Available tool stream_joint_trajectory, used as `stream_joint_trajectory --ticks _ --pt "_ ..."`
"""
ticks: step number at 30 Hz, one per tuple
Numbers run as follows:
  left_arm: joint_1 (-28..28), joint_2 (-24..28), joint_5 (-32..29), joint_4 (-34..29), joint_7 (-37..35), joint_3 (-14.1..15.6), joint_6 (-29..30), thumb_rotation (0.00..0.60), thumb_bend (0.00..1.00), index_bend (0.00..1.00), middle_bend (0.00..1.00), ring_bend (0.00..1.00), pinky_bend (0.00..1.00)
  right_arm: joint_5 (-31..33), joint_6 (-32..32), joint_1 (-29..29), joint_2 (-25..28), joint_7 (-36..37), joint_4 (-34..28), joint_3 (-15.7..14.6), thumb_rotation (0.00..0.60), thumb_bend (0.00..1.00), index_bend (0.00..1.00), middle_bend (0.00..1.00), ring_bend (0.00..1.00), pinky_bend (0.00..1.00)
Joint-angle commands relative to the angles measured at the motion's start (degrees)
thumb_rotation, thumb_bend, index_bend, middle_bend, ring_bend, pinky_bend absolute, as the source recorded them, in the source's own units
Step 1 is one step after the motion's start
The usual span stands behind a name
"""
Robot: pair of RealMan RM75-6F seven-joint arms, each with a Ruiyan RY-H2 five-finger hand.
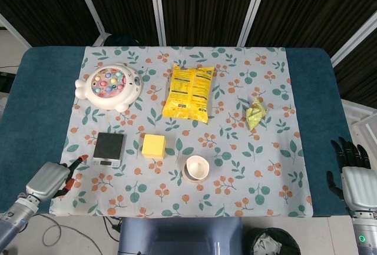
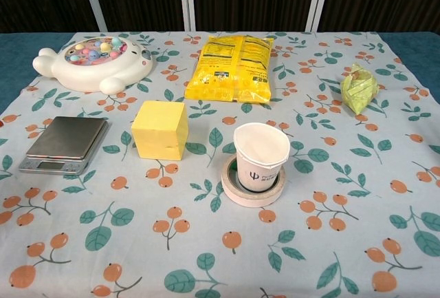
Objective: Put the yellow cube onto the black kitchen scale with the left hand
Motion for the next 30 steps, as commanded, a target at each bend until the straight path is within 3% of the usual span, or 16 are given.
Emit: stream_joint_trajectory --ticks 1,11,30 --pt "-1.59 -2.72 -3.24 0.80 3.04 0.70 -3.55 0.600 0.54 0.09 0.61 0.52 0.59 0.08 -0.05 0.01 0.01 -0.07 0.00 0.02 0.600 0.56 0.00 0.03 0.00 0.01" --pt "-1.11 -5.88 -5.29 3.35 5.75 0.84 -2.35 0.600 0.54 0.10 0.61 0.52 0.59 0.32 0.15 -0.03 -0.10 -0.16 0.09 0.22 0.600 0.56 0.00 0.03 0.00 0.01" --pt "-2.92 -5.82 -8.18 2.90 7.64 1.66 -4.98 0.600 0.54 0.10 0.58 0.51 0.58 0.45 0.07 0.04 -0.49 -0.70 0.11 0.21 0.600 0.56 0.00 0.03 0.00 0.01"
